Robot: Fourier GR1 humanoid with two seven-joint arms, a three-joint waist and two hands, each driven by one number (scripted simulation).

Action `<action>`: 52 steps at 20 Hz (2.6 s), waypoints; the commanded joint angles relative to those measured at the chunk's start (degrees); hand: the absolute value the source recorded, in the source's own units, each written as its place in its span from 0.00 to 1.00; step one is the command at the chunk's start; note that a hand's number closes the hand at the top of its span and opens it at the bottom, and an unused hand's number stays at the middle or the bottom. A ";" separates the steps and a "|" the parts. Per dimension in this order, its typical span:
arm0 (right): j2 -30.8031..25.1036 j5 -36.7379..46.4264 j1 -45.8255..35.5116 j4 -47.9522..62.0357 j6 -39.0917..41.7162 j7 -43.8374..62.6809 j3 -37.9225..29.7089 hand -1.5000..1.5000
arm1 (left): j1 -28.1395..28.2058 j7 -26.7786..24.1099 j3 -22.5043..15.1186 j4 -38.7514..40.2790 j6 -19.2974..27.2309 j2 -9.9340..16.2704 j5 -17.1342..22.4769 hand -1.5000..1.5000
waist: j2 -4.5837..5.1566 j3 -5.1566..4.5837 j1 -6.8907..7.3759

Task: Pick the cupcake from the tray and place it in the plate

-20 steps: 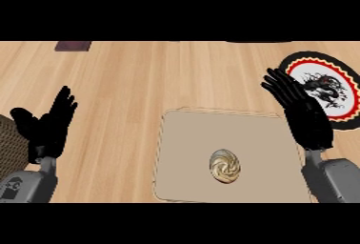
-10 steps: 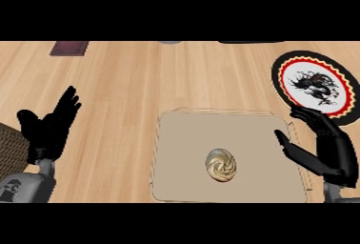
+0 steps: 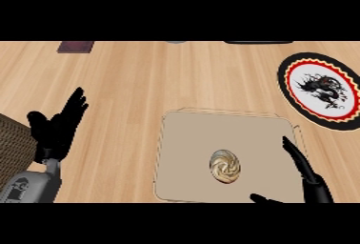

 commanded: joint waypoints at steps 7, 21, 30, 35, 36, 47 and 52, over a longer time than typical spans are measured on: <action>-4.97 12.41 -2.11 -9.87 2.06 22.06 3.25 0.00 | 0.44 -1.57 1.31 1.48 -3.14 -0.94 -2.23 0.50 | 0.08 0.00 0.68; -5.27 27.68 -7.64 -15.63 14.57 49.94 11.78 0.00 | 1.58 1.55 2.92 -2.54 -3.15 -2.78 -3.54 0.50 | 0.02 0.03 0.68; 0.32 27.53 -15.85 -9.04 24.56 54.72 10.62 0.00 | -2.97 5.80 4.00 -1.78 -2.51 -4.94 -6.55 0.50 | 0.09 0.05 0.63; 3.22 29.53 -18.82 -4.76 27.94 54.82 7.77 0.00 | 0.07 -0.21 6.89 1.10 -7.00 -5.02 -6.50 0.50 | 0.08 0.04 0.64; 6.92 35.48 -15.55 -3.65 22.81 55.46 13.67 0.00 | -1.05 -0.78 6.68 2.62 -6.09 -6.10 -7.26 0.50 | 0.07 0.04 0.54; 9.64 36.98 -21.82 6.28 28.97 51.93 7.51 0.00 | -1.31 3.05 8.94 -1.25 -7.86 -6.85 -8.32 0.50 | 0.07 0.05 0.66; 9.66 36.19 -21.67 5.24 33.01 48.91 10.47 1.00 | 1.60 4.60 8.76 -4.88 -7.85 -6.48 -8.81 0.50 | 0.02 0.06 0.87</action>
